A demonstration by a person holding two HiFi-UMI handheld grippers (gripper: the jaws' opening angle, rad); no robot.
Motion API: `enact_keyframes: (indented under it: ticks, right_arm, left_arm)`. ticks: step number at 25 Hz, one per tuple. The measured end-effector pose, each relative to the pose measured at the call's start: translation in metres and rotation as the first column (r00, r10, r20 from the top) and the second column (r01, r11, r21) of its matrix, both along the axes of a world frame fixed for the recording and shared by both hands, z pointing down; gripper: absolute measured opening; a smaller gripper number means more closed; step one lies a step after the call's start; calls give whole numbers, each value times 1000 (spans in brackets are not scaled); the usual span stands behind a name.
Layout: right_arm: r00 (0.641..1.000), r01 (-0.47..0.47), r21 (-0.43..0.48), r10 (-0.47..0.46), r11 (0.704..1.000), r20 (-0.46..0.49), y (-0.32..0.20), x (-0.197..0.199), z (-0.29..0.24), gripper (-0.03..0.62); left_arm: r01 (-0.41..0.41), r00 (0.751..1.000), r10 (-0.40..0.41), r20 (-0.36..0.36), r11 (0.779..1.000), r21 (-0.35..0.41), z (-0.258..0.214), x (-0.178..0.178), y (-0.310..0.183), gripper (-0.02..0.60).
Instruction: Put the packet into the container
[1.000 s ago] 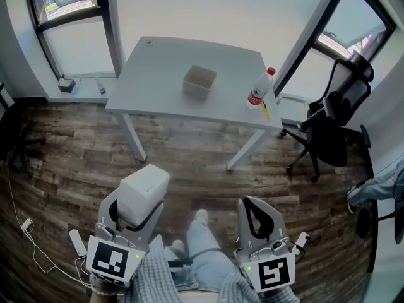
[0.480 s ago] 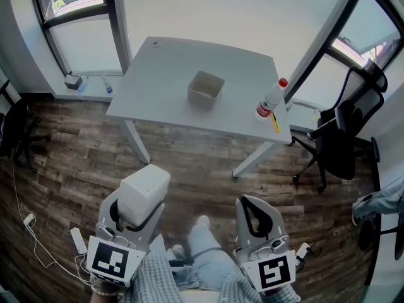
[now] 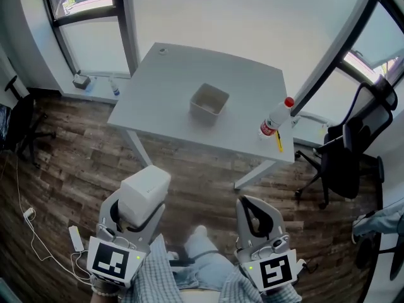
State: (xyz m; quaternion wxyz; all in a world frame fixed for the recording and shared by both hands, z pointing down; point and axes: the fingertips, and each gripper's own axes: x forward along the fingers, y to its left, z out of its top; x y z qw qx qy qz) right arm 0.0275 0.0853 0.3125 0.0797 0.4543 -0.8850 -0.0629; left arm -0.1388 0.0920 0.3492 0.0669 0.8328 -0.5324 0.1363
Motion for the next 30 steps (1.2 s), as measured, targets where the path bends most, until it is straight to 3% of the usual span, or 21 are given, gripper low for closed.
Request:
enact_keyframes:
  ticks: [12,21,30]
  right_arm:
    - [999,36,27,-36,999,5,-40,27,-8,2]
    - [1000,5,39,-5,999,7,-59,63,-7,2]
    - [1000,6,39,-6,999,21,-66,70,-5,2]
  left_arm:
    - [52,999,-52,-15,998,36,-9,26,-37,281]
    - [41,999,-40,-19,998,49,-9,55,-59,281]
    - [52,999,-52,-2,997,57,-12,59,-63,281]
